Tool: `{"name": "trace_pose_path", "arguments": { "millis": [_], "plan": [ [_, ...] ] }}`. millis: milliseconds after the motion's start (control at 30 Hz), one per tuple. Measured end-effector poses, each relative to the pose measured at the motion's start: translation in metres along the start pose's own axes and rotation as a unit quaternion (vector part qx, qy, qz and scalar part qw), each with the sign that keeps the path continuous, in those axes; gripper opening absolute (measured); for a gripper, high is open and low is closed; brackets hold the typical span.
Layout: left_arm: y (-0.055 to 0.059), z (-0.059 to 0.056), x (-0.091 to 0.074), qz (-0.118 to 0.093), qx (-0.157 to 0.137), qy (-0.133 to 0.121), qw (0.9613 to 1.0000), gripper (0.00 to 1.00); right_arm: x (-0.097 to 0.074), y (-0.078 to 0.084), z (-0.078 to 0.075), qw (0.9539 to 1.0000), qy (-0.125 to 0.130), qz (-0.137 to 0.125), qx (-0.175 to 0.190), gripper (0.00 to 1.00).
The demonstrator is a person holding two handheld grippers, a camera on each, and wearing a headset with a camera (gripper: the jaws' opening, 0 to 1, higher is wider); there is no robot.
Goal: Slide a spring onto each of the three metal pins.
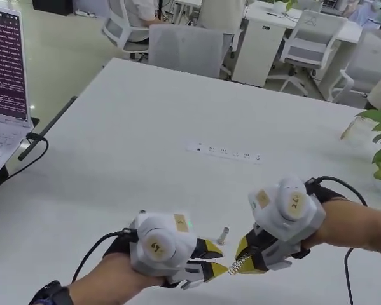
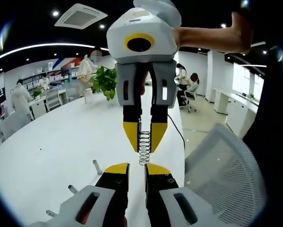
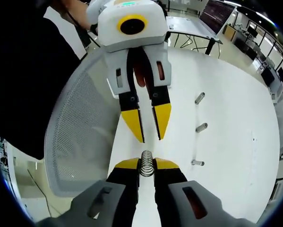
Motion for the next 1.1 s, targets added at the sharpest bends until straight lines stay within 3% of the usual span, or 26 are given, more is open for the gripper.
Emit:
{"name": "trace_pose_path", "arguments": {
  "millis": [633,900,1100],
  "plan": [
    [0.028,0.016,-0.047,0.019,-0.044,-0.081,0.9956,0.12,0.007,0.019,-0.017,0.9995,0.016,0.012,0.023,0.08],
    [0.042,0.021,-0.071,0.029,-0.059,-0.116,0.9911,0.16,0.004,0.028,-0.035,0.9971,0.049,0.016,0.056,0.08],
    [0.05,0.027,-0.094,0.03,-0.073,-0.15,0.9855,0.18,-0.001,0.037,-0.047,0.995,0.065,0.025,0.071,0.08]
  ]
}}
Point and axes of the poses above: the centre of the closed fingertips' face, and the gripper's own axes: x roughly forward along the fingers, z roughly to its left, y roughly out of its underside, the point moved 4 cm from there along -x, roughly backward along the fingers, and after that the axes turned 11 degrees about -z, right-handed, at the moved point
